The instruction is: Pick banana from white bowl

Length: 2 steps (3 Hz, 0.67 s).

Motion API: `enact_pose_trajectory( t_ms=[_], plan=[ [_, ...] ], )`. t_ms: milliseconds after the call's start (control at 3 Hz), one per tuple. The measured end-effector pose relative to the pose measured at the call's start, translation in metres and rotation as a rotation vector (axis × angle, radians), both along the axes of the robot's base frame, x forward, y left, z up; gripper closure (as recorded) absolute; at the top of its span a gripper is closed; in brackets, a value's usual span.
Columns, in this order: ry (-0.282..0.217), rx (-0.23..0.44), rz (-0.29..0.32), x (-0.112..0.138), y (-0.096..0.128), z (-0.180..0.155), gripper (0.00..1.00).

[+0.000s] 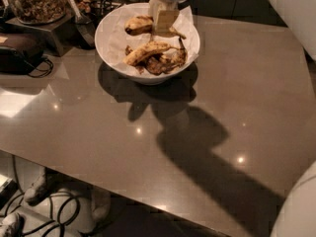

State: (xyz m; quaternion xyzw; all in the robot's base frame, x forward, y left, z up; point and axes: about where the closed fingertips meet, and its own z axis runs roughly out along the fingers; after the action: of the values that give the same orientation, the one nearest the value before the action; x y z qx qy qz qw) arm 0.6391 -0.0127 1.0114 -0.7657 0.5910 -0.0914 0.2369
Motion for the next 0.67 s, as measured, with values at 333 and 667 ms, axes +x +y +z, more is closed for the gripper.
enact_pose_trajectory(
  t_ms=[333,667],
  plan=[
    [-0.030,0.009,0.045,-0.0291,0.0140,0.0207,1.00],
    [-0.030,0.008,0.046,-0.0295,0.0143,0.0209,1.00]
  ],
)
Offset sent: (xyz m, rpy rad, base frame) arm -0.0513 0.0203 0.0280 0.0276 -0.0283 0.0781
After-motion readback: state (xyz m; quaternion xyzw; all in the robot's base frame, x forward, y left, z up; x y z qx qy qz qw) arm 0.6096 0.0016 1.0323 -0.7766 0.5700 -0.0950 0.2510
